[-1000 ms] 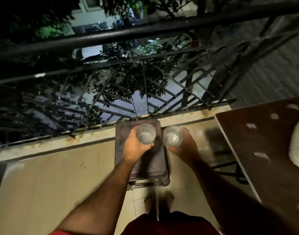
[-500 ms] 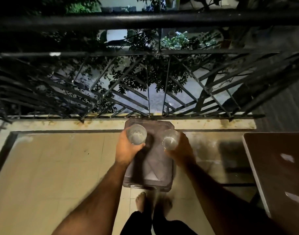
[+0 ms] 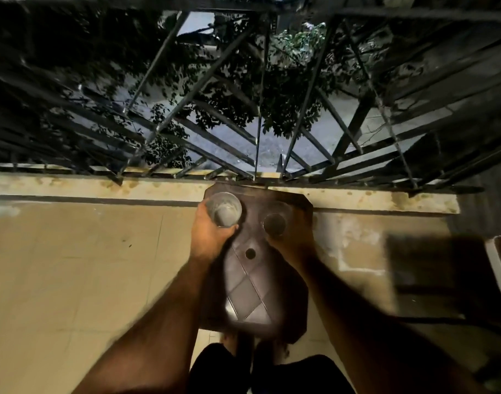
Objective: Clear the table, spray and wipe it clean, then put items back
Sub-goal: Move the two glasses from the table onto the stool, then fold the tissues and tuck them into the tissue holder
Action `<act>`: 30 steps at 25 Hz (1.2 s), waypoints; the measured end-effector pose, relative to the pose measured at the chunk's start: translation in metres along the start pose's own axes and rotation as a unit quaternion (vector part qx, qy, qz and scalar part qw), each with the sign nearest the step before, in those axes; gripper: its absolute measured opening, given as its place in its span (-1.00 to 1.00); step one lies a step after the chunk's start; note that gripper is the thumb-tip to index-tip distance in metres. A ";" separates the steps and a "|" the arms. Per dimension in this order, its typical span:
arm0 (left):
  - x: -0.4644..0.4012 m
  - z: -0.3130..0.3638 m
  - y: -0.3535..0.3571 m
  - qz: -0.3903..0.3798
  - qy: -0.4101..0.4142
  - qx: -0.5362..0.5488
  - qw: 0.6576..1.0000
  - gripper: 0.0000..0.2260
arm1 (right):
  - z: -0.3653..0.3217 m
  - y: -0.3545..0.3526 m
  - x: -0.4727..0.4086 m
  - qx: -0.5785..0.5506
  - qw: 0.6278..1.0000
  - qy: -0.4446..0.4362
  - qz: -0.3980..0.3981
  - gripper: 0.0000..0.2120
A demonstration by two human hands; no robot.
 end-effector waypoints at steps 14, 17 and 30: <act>0.032 0.051 -0.036 -0.042 0.075 -0.138 0.987 -0.02 | -0.052 -0.045 0.026 -0.008 0.999 0.017 0.029 0.06; 0.067 0.100 -0.049 -0.048 0.129 -0.187 0.973 -0.25 | -0.089 -0.095 0.059 -0.025 0.995 -0.038 0.085 -0.37; 0.299 0.289 0.109 -0.339 0.350 -0.189 0.853 -0.87 | 0.026 -0.361 0.286 -0.081 0.945 0.207 0.239 -0.71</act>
Point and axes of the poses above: each hand's wrist, its own x-axis away from the middle knuckle, its own y-axis out of the palm, z = x × y, the point moved 2 cm from there along -x, towards the middle knuckle, and after that the axes turned 3 degrees about -x, right-handed, at the moved point
